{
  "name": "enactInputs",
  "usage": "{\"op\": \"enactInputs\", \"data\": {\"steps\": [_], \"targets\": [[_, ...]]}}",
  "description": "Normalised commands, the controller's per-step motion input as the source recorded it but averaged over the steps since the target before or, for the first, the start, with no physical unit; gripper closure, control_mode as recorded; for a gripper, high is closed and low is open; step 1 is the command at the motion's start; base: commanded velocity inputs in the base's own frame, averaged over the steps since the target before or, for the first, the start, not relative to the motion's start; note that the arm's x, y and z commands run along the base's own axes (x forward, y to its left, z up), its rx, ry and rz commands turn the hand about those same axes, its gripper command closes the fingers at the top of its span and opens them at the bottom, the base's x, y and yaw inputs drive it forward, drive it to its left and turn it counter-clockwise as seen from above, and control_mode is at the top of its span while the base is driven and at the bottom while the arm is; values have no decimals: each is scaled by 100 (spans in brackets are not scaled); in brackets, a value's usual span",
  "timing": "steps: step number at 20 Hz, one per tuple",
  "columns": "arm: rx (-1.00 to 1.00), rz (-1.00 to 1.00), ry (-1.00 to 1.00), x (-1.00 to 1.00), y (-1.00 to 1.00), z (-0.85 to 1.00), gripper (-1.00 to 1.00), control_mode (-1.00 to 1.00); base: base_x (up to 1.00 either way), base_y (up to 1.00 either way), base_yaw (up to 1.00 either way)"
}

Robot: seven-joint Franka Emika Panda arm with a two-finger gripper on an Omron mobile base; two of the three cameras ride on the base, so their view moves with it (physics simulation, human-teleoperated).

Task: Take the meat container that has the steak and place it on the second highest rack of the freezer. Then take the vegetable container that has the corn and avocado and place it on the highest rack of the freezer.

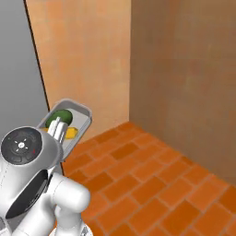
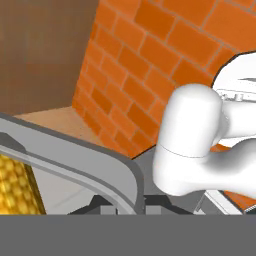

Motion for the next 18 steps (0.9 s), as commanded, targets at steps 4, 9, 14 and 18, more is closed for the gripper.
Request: {"op": "enactInputs", "data": {"steps": [4, 9, 14, 18], "targets": [[0, 0, 0, 0, 0, 0, 100, 100, 22, 12, 62], [0, 0, 0, 0, 0, 0, 100, 100, 17, 12, 69], [0, 0, 0, 0, 0, 0, 100, 100, 4, 0, 72], [0, 0, 0, 0, 0, 0, 100, 100, 1, 10, 73]]}}
